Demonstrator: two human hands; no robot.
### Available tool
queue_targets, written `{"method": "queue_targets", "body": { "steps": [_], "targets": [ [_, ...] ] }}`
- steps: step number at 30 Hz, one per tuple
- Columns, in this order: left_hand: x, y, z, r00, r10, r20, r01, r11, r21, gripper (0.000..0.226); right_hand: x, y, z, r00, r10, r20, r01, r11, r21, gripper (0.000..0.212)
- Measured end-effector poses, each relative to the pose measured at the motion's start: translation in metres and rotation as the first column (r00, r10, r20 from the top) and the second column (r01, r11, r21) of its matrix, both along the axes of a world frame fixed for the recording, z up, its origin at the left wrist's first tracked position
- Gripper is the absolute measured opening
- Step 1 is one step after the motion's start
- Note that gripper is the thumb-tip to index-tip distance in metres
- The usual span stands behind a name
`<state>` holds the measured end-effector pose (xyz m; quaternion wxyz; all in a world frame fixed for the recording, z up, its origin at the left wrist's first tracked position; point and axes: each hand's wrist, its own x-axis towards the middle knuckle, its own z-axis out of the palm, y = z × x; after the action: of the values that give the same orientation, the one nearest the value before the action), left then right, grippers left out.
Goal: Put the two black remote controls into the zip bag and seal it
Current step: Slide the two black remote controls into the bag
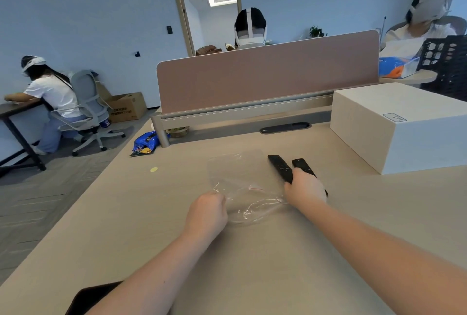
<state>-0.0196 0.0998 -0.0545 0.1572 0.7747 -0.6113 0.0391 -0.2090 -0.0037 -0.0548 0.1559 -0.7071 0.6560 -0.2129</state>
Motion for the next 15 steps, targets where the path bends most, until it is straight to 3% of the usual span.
{"method": "queue_targets", "body": {
  "steps": [6, 10, 12, 15],
  "targets": [
    [-0.004, -0.007, 0.006, 0.999, 0.026, -0.031, -0.026, 0.999, 0.026, 0.025, -0.012, 0.018, 0.036, 0.938, 0.053, 0.342, -0.039, 0.998, -0.047, 0.028],
    [-0.013, -0.01, 0.012, 0.997, 0.052, -0.064, -0.05, 0.998, 0.032, 0.026, -0.022, 0.046, 0.061, 0.813, 0.098, 0.573, -0.121, 0.993, 0.003, 0.047],
    [-0.016, -0.01, 0.016, 0.99, 0.085, -0.113, -0.084, 0.996, 0.013, 0.028, -0.03, 0.062, 0.07, 0.789, 0.126, 0.601, -0.178, 0.984, 0.027, 0.048],
    [-0.016, -0.012, 0.021, 0.944, 0.164, -0.285, -0.169, 0.986, 0.007, 0.026, -0.047, 0.088, 0.076, 0.828, 0.166, 0.536, -0.213, 0.977, 0.027, 0.047]
  ]
}}
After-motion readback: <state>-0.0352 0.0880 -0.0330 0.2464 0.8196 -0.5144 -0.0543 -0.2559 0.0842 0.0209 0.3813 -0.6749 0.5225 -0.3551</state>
